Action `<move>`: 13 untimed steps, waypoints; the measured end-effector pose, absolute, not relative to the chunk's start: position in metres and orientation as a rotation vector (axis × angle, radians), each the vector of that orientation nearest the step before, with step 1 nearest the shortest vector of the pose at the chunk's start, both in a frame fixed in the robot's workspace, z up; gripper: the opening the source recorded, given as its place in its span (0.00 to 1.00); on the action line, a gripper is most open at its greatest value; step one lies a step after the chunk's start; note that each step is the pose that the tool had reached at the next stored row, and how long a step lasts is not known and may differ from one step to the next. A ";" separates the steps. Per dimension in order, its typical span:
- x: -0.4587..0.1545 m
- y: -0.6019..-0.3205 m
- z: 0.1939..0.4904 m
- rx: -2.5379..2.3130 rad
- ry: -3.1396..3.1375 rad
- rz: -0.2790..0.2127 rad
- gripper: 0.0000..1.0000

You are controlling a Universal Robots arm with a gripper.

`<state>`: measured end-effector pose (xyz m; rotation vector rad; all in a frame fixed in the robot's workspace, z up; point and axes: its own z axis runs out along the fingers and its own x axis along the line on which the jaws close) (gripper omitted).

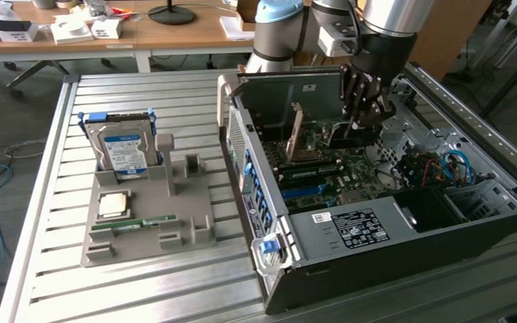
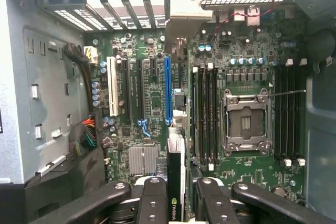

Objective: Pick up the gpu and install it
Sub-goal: 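Insert the gpu into the slot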

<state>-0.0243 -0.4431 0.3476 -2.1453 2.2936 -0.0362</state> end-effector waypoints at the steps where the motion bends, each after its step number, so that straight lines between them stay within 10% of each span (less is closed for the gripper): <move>1: -0.024 -0.443 0.348 -2.145 2.294 -0.036 0.26; 13: -0.025 -0.448 0.339 -2.145 2.293 -0.037 0.26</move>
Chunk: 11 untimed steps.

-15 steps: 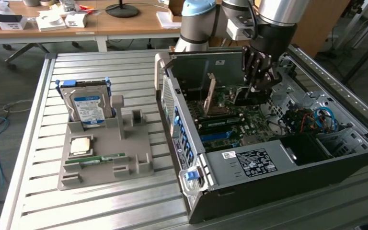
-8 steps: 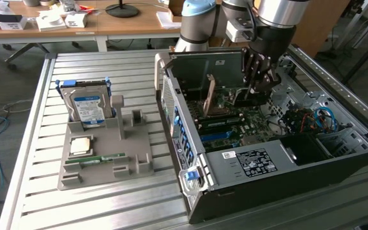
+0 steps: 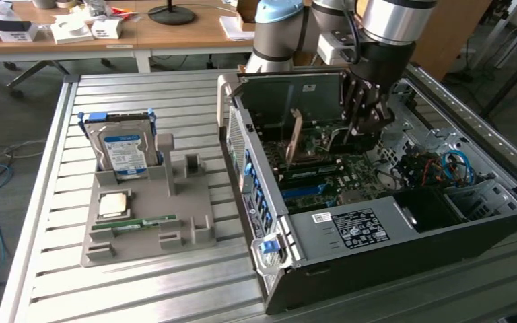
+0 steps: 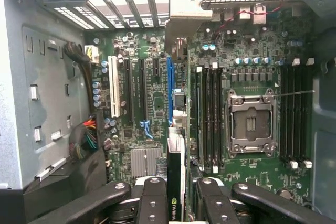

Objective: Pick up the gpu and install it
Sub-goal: 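Insert the gpu into the slot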

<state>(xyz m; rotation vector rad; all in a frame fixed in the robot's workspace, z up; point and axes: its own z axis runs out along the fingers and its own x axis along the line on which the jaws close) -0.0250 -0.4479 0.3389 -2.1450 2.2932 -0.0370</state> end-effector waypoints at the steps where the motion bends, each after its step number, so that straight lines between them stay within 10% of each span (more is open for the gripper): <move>1: -0.025 -0.448 0.338 -2.145 2.293 -0.037 0.26; 11: -0.025 -0.455 0.336 -2.148 2.290 -0.037 0.26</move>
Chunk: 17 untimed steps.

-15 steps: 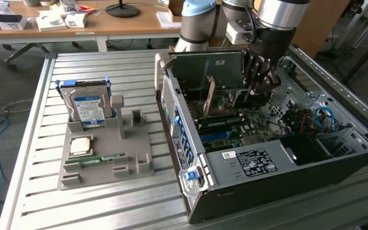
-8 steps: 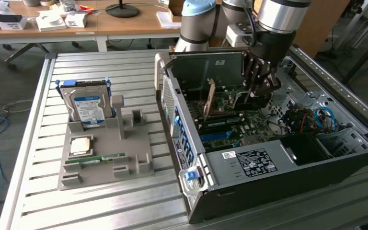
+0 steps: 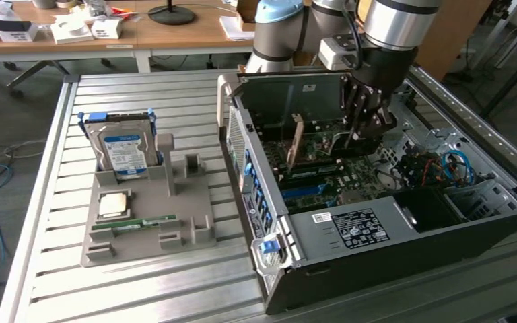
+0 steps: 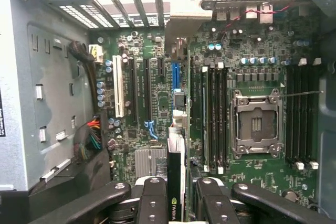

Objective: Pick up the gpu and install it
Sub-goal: 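Insert the gpu into the slot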

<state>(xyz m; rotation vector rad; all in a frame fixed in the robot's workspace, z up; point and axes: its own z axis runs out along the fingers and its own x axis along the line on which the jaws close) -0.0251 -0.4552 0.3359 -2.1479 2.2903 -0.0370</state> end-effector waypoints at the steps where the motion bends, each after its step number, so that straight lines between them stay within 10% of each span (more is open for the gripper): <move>1: -0.025 -0.456 0.336 -2.148 2.290 -0.037 0.26; 17: -0.028 -0.458 0.335 -2.151 2.288 -0.037 0.26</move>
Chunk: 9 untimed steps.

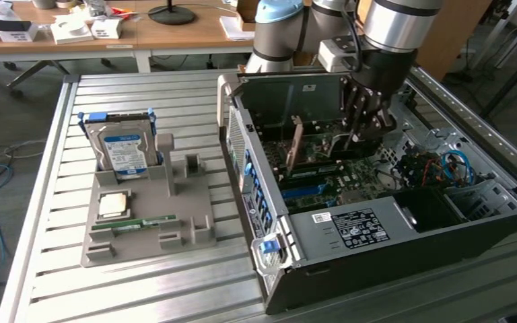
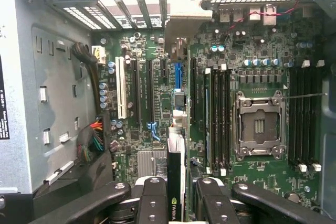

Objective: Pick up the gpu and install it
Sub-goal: 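Insert the gpu into the slot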

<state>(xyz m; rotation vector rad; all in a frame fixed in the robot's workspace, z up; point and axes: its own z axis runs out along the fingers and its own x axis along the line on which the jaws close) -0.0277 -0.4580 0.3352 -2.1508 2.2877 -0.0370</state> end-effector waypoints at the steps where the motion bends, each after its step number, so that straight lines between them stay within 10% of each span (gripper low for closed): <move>1: -0.028 -0.458 0.335 -2.151 2.288 -0.037 0.26; 9: -0.030 -0.458 0.335 -2.151 2.288 -0.037 0.26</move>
